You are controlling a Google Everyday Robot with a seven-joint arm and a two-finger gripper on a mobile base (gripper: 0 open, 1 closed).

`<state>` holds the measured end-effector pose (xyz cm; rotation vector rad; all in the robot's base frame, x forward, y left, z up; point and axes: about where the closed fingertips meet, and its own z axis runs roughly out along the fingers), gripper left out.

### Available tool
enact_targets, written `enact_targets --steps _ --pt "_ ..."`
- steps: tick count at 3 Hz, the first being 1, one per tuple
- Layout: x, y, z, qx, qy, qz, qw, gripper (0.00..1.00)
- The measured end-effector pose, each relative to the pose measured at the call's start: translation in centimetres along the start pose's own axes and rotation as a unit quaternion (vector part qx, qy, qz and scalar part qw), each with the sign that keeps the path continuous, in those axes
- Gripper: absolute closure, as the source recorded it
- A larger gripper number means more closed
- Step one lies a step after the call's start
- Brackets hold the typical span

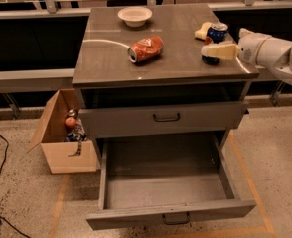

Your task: Place pepsi can into middle drawer

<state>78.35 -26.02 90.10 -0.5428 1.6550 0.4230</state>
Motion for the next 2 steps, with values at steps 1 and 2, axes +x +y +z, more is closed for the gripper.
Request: enact_targets --steps 1,2 --pt "-0.01 0.29 2.29 -0.013 -0.004 0.006 0.9999 0.23" --pt "0.17 0.46 2.75 -0.017 -0.001 0.011 0.9998 0.47"
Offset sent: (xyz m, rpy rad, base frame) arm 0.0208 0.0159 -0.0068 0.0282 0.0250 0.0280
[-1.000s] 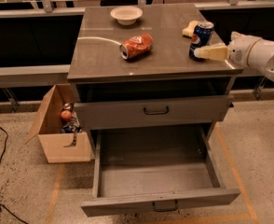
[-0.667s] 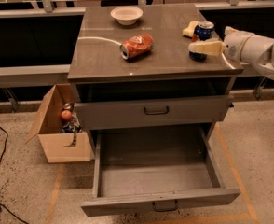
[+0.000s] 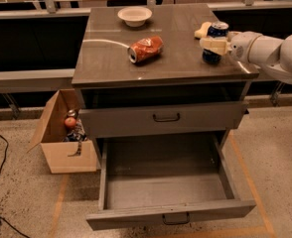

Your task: Place pepsi can into middle drawer

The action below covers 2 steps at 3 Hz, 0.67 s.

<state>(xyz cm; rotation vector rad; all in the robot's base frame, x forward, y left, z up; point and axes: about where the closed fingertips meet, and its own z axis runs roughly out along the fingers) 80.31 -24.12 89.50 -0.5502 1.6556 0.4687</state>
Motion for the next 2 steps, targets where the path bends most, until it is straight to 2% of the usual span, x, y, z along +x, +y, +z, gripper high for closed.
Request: enact_targets --steps 2 --pt "-4.0 1.0 -4.3 -0.015 -0.022 0.013 0.9996 0.93"
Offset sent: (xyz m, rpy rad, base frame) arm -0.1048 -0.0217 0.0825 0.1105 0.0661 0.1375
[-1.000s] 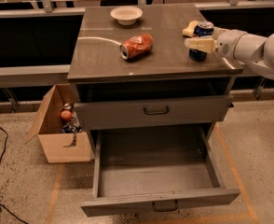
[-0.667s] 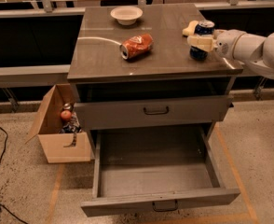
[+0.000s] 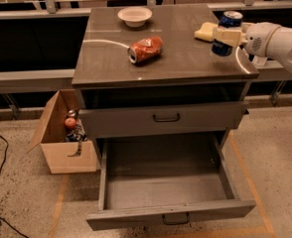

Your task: Place pepsi can into middle drawer

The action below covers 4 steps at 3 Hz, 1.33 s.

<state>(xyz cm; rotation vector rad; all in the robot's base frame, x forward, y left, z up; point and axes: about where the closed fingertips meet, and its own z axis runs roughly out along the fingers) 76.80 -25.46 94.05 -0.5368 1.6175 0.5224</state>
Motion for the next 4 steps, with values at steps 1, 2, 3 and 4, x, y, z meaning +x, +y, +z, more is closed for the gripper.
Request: enact_targets --steps 1,2,3,4 --pt "-0.8 3.8 -3.8 -0.064 -0.002 0.045 0.997 1.0" --pt "0.0 7.3 -7.2 -0.11 0.006 0.072 0.9913 1.0" --pt "2.5 10.6 -9.2 -0.148 0.015 0.089 0.9849 1.0" --pt "3.1 11.2 -9.2 -0.154 0.018 0.092 0.9835 1.0"
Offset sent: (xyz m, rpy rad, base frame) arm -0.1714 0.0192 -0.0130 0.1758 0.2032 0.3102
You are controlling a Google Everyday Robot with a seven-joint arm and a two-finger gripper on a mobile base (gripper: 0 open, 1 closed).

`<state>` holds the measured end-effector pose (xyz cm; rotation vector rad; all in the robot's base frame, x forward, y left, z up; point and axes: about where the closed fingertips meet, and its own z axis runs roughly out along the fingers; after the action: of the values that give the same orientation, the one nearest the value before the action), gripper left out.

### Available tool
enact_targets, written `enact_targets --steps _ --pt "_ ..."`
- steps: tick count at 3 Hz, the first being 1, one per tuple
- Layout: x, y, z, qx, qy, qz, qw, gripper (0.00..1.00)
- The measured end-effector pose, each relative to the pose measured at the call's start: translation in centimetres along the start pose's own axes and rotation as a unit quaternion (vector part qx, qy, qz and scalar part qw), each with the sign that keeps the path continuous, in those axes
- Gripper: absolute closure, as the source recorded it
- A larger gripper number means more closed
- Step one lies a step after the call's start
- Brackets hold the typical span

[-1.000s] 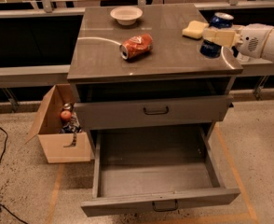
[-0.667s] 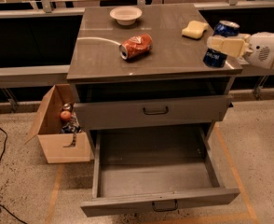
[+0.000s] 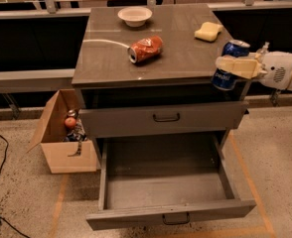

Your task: Place pepsi can into middle drawer

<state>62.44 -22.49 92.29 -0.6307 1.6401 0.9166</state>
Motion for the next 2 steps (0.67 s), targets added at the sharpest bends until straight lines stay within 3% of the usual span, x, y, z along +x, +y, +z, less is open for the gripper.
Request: enact_targets --steps 1,2 --pt "-0.1 0.0 0.0 0.0 0.0 0.0 1.0 1.0" --pt "1.8 1.2 0.2 -0.003 -0.004 0.008 1.0 1.0"
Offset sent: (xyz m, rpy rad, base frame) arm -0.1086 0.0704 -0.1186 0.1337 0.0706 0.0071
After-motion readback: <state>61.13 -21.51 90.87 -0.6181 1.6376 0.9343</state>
